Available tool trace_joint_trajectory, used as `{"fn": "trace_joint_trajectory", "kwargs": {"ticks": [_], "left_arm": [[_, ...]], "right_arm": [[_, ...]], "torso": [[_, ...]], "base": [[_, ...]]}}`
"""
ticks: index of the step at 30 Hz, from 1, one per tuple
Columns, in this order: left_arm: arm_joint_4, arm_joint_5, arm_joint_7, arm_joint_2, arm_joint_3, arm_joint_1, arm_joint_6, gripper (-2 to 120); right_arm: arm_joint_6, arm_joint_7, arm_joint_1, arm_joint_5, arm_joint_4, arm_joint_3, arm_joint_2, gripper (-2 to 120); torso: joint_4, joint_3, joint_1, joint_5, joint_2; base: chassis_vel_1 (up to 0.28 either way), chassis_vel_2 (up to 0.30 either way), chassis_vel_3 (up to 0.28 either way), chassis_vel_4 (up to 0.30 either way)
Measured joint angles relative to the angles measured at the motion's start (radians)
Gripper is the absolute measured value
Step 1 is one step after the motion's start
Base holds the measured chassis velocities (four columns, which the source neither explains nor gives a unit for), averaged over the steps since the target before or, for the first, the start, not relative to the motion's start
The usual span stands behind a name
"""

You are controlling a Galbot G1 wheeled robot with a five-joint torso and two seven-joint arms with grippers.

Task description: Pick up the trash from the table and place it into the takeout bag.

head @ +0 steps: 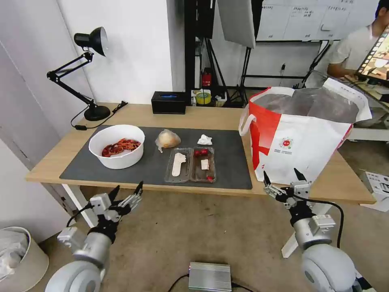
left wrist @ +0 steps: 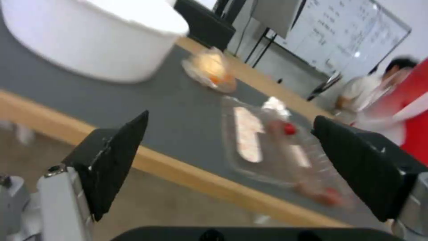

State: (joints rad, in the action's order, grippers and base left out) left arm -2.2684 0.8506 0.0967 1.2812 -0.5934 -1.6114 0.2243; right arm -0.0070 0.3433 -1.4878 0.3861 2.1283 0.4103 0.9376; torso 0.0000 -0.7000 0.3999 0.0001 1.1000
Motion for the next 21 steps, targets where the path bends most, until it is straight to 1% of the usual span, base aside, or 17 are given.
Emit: {"fn": "trace_joint_trajectory", "kwargs": {"ticks": [2, 3, 5, 6, 8, 9, 10, 11, 12, 13, 15, 17, 21], "left_arm": [[-0.029, 0.117, 0.088, -0.007, 0.026, 0.008, 0.033, 100], [-0.029, 0.117, 0.088, -0.007, 0.026, 0.008, 0.033, 100], [-0.046, 0.216, 0.164, -0.018, 0.064, 0.032, 0.050, 100], [-0.046, 0.216, 0.164, -0.018, 0.064, 0.032, 0.050, 100], [-0.076, 0.347, 0.310, -0.019, 0.118, 0.081, 0.065, 100], [-0.076, 0.347, 0.310, -0.019, 0.118, 0.081, 0.065, 100], [-0.084, 0.383, 0.362, -0.014, 0.138, 0.104, 0.069, 100], [-0.088, 0.408, 0.400, -0.008, 0.156, 0.123, 0.074, 100], [-0.089, 0.417, 0.415, -0.002, 0.172, 0.135, 0.077, 100], [-0.089, 0.417, 0.415, -0.002, 0.172, 0.135, 0.077, 100], [-0.082, 0.422, 0.427, 0.005, 0.201, 0.151, 0.079, 100], [-0.075, 0.425, 0.430, 0.009, 0.215, 0.158, 0.082, 100], [-0.054, 0.432, 0.465, 0.029, 0.232, 0.186, 0.106, 100]], "right_arm": [[-0.002, 0.000, 0.013, 0.002, 0.002, -0.014, -0.008, 100], [-0.002, 0.000, 0.013, 0.002, 0.002, -0.014, -0.008, 100], [-0.002, 0.000, 0.011, 0.009, 0.006, -0.014, -0.010, 100], [-0.002, 0.000, 0.011, 0.009, 0.006, -0.014, -0.010, 100], [-0.002, 0.001, 0.004, 0.012, 0.005, -0.011, -0.011, 100], [-0.002, 0.001, 0.004, 0.012, 0.005, -0.011, -0.011, 100], [-0.002, 0.001, 0.000, 0.013, 0.004, -0.011, -0.012, 100], [-0.002, 0.001, -0.004, 0.013, 0.004, -0.010, -0.012, 100], [-0.002, 0.001, -0.007, 0.013, 0.005, -0.010, -0.010, 100], [-0.002, 0.001, -0.007, 0.013, 0.005, -0.010, -0.010, 100], [-0.002, 0.003, -0.011, 0.012, 0.008, -0.011, -0.007, 100], [-0.002, 0.004, -0.013, 0.012, 0.011, -0.011, -0.005, 100], [-0.002, 0.006, -0.016, 0.011, 0.017, -0.009, -0.003, 100]], "torso": [[0.0006, 0.000, 0.000, 0.0000, 0.000], [0.0006, 0.000, 0.000, 0.0000, 0.000], [0.0000, 0.000, 0.000, -0.0002, 0.000], [0.0000, 0.000, 0.000, -0.0002, 0.000], [0.0001, 0.000, 0.000, -0.0001, 0.000], [0.0001, 0.000, 0.000, -0.0001, 0.000], [-0.0001, 0.000, 0.000, -0.0001, 0.000], [-0.0002, 0.000, 0.000, 0.0000, 0.000], [-0.0001, 0.000, 0.000, 0.0000, 0.000], [-0.0001, 0.000, 0.000, 0.0000, 0.000], [0.0000, 0.000, 0.000, 0.0000, 0.000], [-0.0001, 0.000, 0.000, -0.0001, 0.000], [0.0000, 0.000, 0.000, 0.0000, 0.000]], "base": [[0.000, 0.000, 0.000, 0.000], [0.000, 0.000, 0.000, 0.000], [0.000, 0.000, 0.000, 0.000], [0.000, 0.000, 0.000, 0.000], [0.000, 0.000, 0.000, 0.000], [0.000, 0.000, 0.000, 0.000], [0.000, 0.000, 0.000, 0.000], [0.000, 0.000, 0.000, 0.000], [0.000, 0.000, 0.000, 0.000], [0.000, 0.000, 0.000, 0.000], [0.000, 0.000, 0.000, 0.000], [0.000, 0.000, 0.000, 0.000], [0.000, 0.000, 0.000, 0.000]]}}
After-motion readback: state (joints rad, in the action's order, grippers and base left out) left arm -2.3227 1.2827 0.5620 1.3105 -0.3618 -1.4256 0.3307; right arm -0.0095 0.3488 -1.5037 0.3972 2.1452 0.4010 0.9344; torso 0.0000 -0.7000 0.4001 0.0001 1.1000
